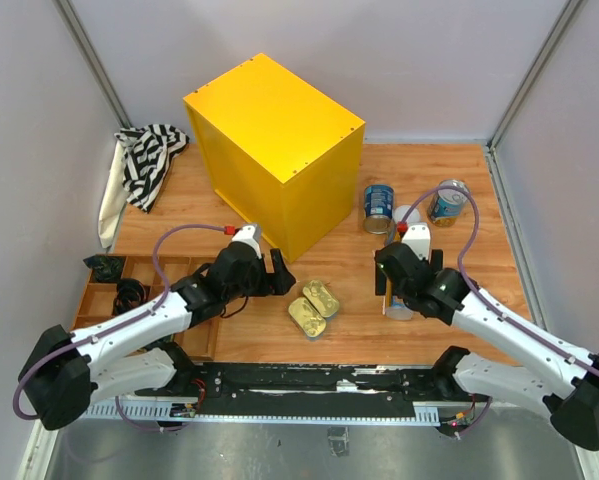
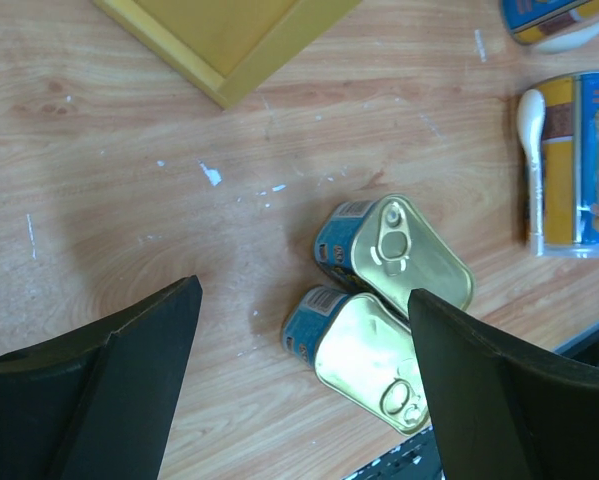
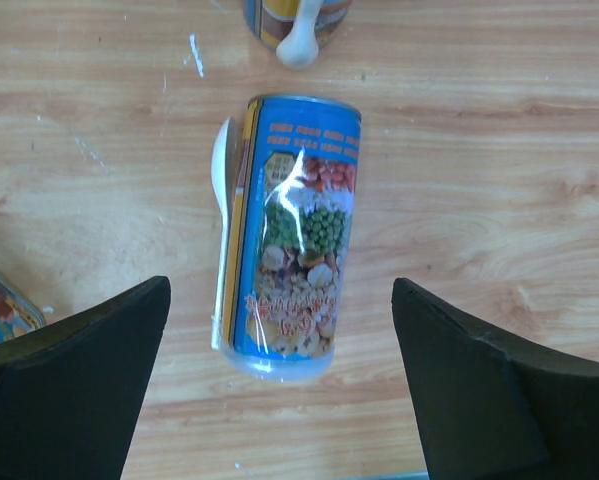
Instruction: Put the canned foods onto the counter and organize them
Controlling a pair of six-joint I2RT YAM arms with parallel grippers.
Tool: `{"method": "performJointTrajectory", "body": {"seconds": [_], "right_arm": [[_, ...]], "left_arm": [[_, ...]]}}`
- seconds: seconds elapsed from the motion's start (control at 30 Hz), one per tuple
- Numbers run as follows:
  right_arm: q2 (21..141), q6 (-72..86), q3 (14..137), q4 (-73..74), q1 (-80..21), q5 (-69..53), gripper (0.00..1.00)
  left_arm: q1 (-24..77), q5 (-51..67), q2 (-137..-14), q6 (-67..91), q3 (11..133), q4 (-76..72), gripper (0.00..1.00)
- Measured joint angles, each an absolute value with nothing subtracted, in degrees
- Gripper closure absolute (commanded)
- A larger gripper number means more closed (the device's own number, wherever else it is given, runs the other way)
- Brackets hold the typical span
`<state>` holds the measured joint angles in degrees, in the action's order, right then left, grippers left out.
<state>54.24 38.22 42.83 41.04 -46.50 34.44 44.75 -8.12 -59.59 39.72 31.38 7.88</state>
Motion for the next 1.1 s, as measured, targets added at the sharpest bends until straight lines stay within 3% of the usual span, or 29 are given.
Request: {"method": "performJointTrajectory", "body": {"seconds": [0.27,1.1], "right_arm": [[59.7,34.1,42.7,33.5,-36.7,29.6,0.07],[73.9,27.1,42.2,21.2,-25.7,19.5,0.08]], "left_arm": [[44.8,-6.6,-54.7,37.3,31.4,6.9,0.11],[44.8,-4.8,-53.7,34.0,31.3,6.5,0.11]]}}
